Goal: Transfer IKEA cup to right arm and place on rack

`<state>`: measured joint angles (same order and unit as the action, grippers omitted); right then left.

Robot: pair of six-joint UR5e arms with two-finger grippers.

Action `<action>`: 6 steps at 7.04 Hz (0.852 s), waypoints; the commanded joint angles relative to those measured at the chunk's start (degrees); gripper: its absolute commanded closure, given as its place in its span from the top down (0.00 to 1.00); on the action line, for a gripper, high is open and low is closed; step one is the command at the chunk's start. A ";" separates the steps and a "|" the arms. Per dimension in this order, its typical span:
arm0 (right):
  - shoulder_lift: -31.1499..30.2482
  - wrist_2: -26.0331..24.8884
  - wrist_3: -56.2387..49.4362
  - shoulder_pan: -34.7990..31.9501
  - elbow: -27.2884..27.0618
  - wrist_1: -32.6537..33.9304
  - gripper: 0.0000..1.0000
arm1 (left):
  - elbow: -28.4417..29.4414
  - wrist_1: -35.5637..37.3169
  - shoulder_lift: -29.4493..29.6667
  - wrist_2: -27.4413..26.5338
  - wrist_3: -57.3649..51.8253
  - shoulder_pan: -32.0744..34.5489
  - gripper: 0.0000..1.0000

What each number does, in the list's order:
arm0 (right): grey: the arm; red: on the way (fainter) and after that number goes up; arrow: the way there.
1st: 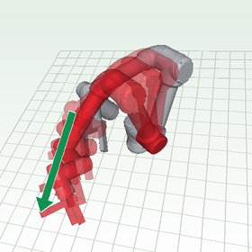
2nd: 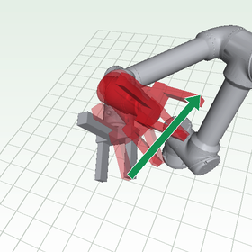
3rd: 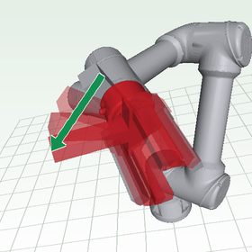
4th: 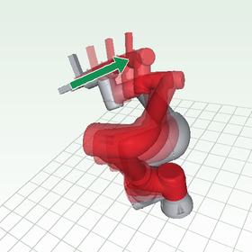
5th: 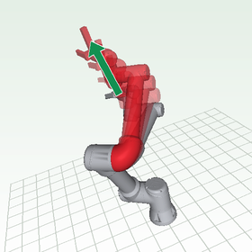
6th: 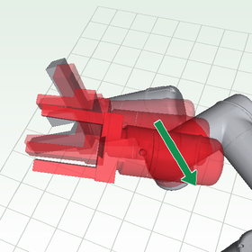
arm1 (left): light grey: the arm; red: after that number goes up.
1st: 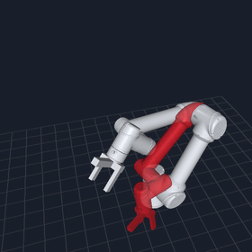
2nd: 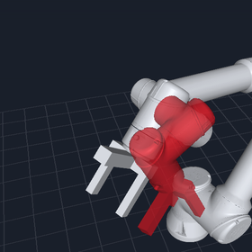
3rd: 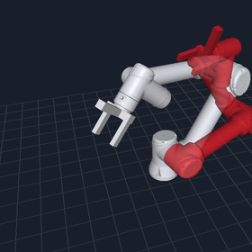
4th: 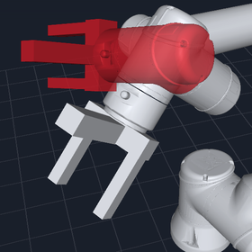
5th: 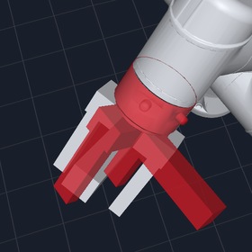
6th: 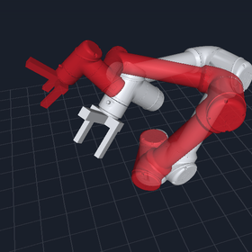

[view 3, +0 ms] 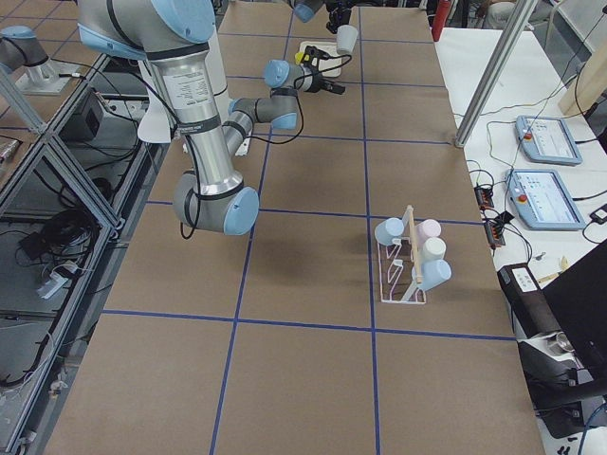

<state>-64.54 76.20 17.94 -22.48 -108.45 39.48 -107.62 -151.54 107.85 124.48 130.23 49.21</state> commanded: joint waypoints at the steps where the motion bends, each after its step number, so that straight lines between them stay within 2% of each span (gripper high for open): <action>1: 1.61 0.18 -6.06 1.38 0.17 0.07 1.00 | -0.05 1.78 1.74 -0.99 0.29 -2.36 0.00; 6: 3.37 0.18 -8.63 2.00 0.34 0.07 1.00 | -0.22 1.60 4.12 -1.00 -0.77 -5.79 0.00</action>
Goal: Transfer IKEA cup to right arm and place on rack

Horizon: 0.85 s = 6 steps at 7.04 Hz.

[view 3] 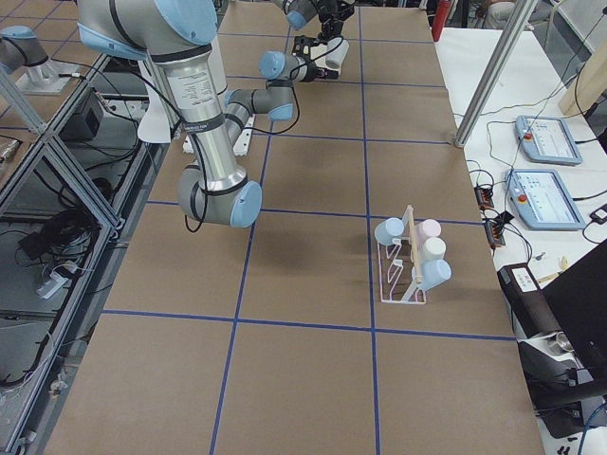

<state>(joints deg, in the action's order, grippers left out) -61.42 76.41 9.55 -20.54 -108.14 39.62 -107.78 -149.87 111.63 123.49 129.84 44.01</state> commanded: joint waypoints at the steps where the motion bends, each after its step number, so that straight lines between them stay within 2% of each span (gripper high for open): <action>1: 0.25 -0.12 -0.40 0.06 0.03 -0.07 1.00 | -0.24 -0.24 0.17 0.00 -0.37 -1.11 0.00; 6: 0.16 0.23 -1.20 0.06 -0.23 -0.33 1.00 | -0.59 -0.16 0.35 -0.09 -0.37 -3.40 0.00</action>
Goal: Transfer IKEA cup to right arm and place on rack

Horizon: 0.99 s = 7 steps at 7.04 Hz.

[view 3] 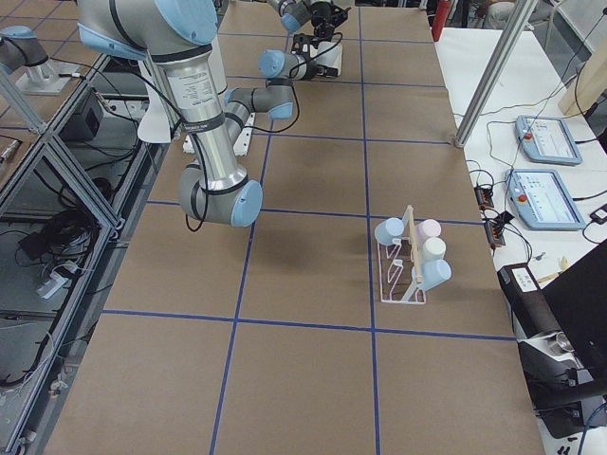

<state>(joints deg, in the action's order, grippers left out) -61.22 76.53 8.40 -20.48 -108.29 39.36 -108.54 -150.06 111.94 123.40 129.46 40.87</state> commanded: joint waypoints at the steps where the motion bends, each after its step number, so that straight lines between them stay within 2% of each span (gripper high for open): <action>1: -0.04 0.11 -0.05 0.00 -0.08 -0.07 1.00 | 0.26 0.03 0.03 -0.09 0.00 -0.35 0.00; 7: 0.05 -0.33 -1.27 0.00 -0.61 -0.25 0.99 | 0.52 0.03 0.03 -0.97 -0.09 -0.88 0.00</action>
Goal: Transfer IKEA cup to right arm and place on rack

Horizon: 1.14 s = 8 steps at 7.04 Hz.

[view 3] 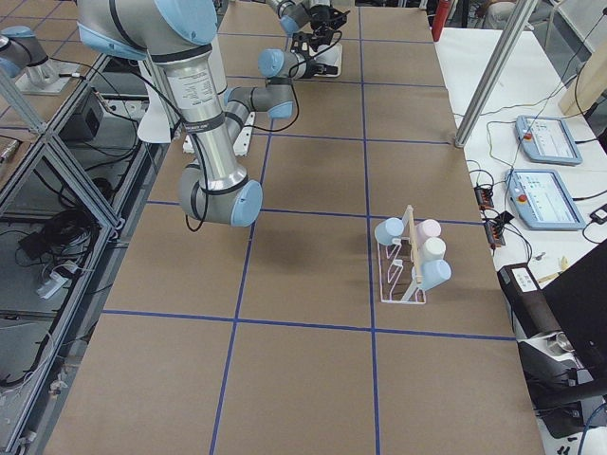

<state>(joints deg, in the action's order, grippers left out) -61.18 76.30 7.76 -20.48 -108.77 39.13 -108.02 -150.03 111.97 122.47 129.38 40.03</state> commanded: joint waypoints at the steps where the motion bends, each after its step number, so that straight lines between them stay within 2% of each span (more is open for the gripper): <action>1: 0.01 -0.10 -0.64 0.00 -0.12 -0.02 0.91 | 0.01 0.00 0.00 -0.04 0.00 -0.04 0.00; 2: -0.08 -0.10 -0.73 0.00 -0.21 -0.02 0.84 | -0.08 0.00 0.00 -0.04 0.00 -0.04 0.00; 7: -0.17 -0.10 -0.90 -0.09 -0.21 -0.10 0.79 | 0.01 0.09 0.44 -0.04 0.00 -0.04 0.00; 8: -0.25 -0.10 -2.38 -0.09 -0.21 -0.10 0.69 | 0.09 0.09 0.61 -0.04 -0.09 0.04 0.00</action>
<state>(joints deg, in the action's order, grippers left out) -61.36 76.20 6.56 -20.56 -108.98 39.05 -108.00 -149.97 112.38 122.44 129.35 40.00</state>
